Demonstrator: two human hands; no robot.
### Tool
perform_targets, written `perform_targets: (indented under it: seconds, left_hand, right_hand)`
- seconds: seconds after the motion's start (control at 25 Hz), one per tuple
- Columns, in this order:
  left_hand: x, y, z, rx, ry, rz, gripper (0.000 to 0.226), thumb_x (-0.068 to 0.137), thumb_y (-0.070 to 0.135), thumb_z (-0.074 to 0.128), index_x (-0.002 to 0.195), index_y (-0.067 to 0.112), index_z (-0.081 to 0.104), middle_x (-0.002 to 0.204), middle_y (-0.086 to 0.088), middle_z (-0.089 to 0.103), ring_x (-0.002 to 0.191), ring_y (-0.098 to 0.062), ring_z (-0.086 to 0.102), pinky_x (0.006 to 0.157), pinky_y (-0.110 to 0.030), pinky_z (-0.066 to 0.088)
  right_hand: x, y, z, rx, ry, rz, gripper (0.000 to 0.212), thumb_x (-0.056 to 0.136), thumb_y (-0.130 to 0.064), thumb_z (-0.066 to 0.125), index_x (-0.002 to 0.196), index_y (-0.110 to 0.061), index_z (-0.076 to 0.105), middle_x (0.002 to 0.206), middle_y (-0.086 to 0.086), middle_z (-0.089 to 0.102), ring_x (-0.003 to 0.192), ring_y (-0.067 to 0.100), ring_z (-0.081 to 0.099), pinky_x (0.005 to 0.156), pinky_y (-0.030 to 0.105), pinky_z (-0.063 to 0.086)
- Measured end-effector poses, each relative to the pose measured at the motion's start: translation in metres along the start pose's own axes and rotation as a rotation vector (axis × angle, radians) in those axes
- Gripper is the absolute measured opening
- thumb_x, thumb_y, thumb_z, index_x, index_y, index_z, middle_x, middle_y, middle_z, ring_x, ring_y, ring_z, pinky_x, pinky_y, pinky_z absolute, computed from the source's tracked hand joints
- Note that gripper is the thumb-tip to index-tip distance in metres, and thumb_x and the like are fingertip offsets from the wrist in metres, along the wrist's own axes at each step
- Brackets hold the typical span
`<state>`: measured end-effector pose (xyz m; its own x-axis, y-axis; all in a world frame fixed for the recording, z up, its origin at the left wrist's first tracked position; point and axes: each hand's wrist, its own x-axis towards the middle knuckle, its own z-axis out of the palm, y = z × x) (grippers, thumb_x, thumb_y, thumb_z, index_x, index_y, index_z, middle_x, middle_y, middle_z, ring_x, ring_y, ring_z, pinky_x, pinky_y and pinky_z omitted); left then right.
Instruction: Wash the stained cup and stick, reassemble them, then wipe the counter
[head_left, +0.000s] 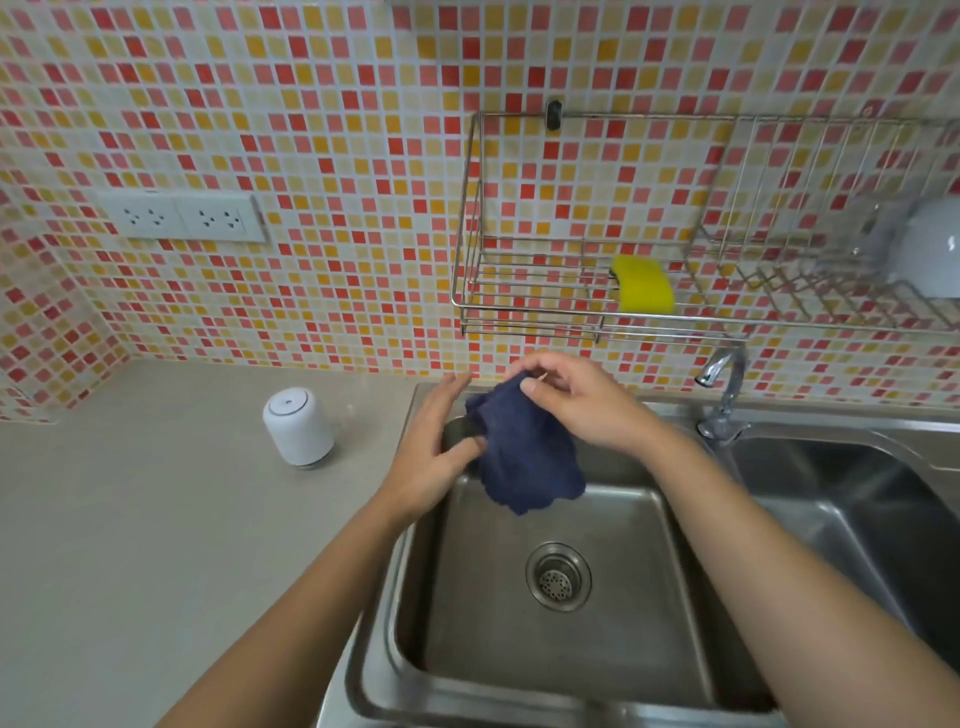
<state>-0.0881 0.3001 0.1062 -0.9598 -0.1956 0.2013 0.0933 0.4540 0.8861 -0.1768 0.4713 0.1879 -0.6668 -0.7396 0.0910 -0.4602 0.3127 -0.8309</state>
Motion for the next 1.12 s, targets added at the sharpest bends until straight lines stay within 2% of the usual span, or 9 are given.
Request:
perform_targets:
  seconds: [0.12,0.2,0.28,0.44,0.56,0.72,0.84,0.96,1.12]
  left_hand:
    - [0.020,0.021,-0.017,0.186,-0.124,0.115,0.058,0.073,0.047,0.059,0.128,0.030,0.051,0.149,0.009,0.032,0.133,-0.002,0.030,0.107,-0.017,0.026]
    - [0.030,0.039,-0.023,0.190,-0.170,0.150,0.034,0.075,0.045,0.062,0.099,0.021,0.065,0.131,0.007,0.054,0.120,-0.007,0.049,0.103,-0.032,0.040]
    - [0.039,0.060,-0.032,0.211,-0.147,0.201,0.022,0.080,0.038,0.062,0.081,0.016,0.063,0.106,0.009,0.062,0.101,-0.007,0.058,0.090,-0.034,0.047]
    - [0.076,0.123,-0.055,0.357,-0.013,0.345,0.010,0.086,0.020,0.064,0.079,0.012,0.065,0.104,0.006,0.059,0.095,-0.005,0.055,0.082,-0.020,0.045]
    - [0.117,0.176,-0.072,0.471,0.091,0.456,0.012,0.084,0.018,0.065,0.084,0.006,0.068,0.103,0.004,0.057,0.095,-0.010,0.053,0.082,-0.025,0.043]
    - [0.153,0.216,-0.090,0.528,0.177,0.533,0.012,0.085,0.015,0.064,0.093,0.007,0.068,0.101,-0.001,0.059,0.094,-0.015,0.054,0.081,-0.026,0.042]
    - [0.169,0.211,-0.090,0.591,0.156,0.481,0.016,0.085,0.015,0.064,0.097,0.006,0.068,0.102,-0.007,0.062,0.093,-0.019,0.055,0.082,-0.029,0.042]
    - [0.180,0.189,-0.080,0.608,0.114,0.361,0.016,0.083,0.017,0.062,0.090,0.004,0.068,0.096,-0.010,0.063,0.088,-0.023,0.057,0.078,-0.037,0.046]
    - [0.213,0.153,-0.048,0.804,-0.108,0.118,0.025,0.081,0.018,0.058,0.060,0.004,0.055,0.071,-0.009,0.053,0.074,-0.028,0.054,0.057,-0.030,0.039]
  right_hand:
    - [-0.002,-0.018,-0.026,-0.031,-0.012,-0.113,0.026,0.096,-0.016,0.048,0.098,-0.041,0.057,0.110,-0.008,0.062,0.104,0.008,0.058,0.092,0.028,0.048]
    - [-0.006,-0.024,-0.040,0.072,0.054,-0.174,0.029,0.094,-0.011,0.050,0.095,-0.040,0.053,0.104,-0.005,0.060,0.094,0.005,0.058,0.086,0.020,0.045]
    - [-0.009,-0.023,-0.055,0.116,0.165,-0.234,0.031,0.093,-0.008,0.048,0.085,-0.037,0.052,0.086,-0.007,0.054,0.076,0.003,0.052,0.071,0.015,0.041]
    - [0.008,-0.015,-0.087,0.096,0.396,-0.223,0.036,0.095,-0.002,0.044,0.080,-0.030,0.062,0.088,-0.012,0.058,0.084,0.001,0.054,0.075,0.022,0.042]
    - [0.028,-0.031,-0.116,0.226,0.468,-0.267,0.029,0.090,-0.010,0.054,0.093,-0.038,0.062,0.104,-0.007,0.060,0.096,0.007,0.056,0.081,0.029,0.046]
    - [0.052,-0.056,-0.147,0.042,0.536,-0.391,0.043,0.081,0.002,0.063,0.102,-0.034,0.055,0.115,-0.007,0.050,0.103,0.013,0.054,0.091,0.029,0.049]
    - [0.067,-0.054,-0.153,-0.060,0.539,-0.350,0.042,0.080,0.003,0.064,0.105,-0.030,0.055,0.110,-0.018,0.047,0.100,0.008,0.054,0.090,0.023,0.047]
    - [0.078,-0.030,-0.149,0.008,0.449,-0.235,0.041,0.080,0.002,0.065,0.108,-0.025,0.056,0.117,-0.007,0.050,0.094,0.004,0.055,0.081,0.019,0.049]
    - [0.113,0.018,-0.144,-0.203,0.339,-0.006,0.043,0.078,-0.002,0.068,0.116,-0.018,0.058,0.117,0.001,0.052,0.094,0.015,0.055,0.078,0.020,0.045]
